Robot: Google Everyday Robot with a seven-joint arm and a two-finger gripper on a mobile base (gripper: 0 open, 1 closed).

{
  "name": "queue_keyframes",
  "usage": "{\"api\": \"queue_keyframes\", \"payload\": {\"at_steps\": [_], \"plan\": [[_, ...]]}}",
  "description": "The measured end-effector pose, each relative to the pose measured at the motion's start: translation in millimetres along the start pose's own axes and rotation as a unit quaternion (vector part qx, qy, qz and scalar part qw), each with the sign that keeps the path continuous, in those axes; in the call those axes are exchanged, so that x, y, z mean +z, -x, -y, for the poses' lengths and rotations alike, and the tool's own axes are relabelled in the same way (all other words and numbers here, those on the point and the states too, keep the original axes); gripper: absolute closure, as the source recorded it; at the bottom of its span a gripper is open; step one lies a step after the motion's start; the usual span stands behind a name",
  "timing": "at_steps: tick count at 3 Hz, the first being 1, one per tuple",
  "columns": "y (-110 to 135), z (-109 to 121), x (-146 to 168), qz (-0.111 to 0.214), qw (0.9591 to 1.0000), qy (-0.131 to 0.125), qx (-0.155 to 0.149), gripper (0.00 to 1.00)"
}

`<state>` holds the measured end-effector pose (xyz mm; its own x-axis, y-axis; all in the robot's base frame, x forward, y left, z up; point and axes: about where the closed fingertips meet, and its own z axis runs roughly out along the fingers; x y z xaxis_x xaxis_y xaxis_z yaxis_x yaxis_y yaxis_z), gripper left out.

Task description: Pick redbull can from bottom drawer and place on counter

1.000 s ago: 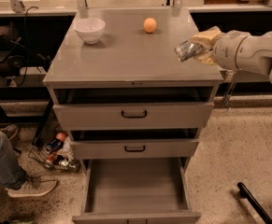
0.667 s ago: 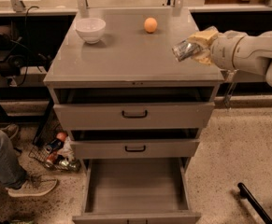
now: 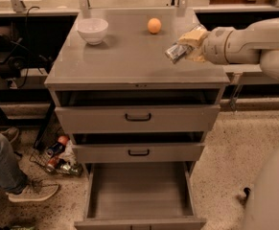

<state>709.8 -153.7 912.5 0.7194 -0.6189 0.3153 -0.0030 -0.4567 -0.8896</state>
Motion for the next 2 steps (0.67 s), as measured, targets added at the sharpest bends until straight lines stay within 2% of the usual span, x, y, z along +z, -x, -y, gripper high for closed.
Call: {"api": "queue_keyframes", "payload": {"at_steps": [1, 2], "plan": [[-3, -3, 12, 0.021, 0.9993, 0.017, -0.026, 1.00], [-2, -4, 25, 0.046, 0.9966, 0.037, -0.056, 1.00]]}}
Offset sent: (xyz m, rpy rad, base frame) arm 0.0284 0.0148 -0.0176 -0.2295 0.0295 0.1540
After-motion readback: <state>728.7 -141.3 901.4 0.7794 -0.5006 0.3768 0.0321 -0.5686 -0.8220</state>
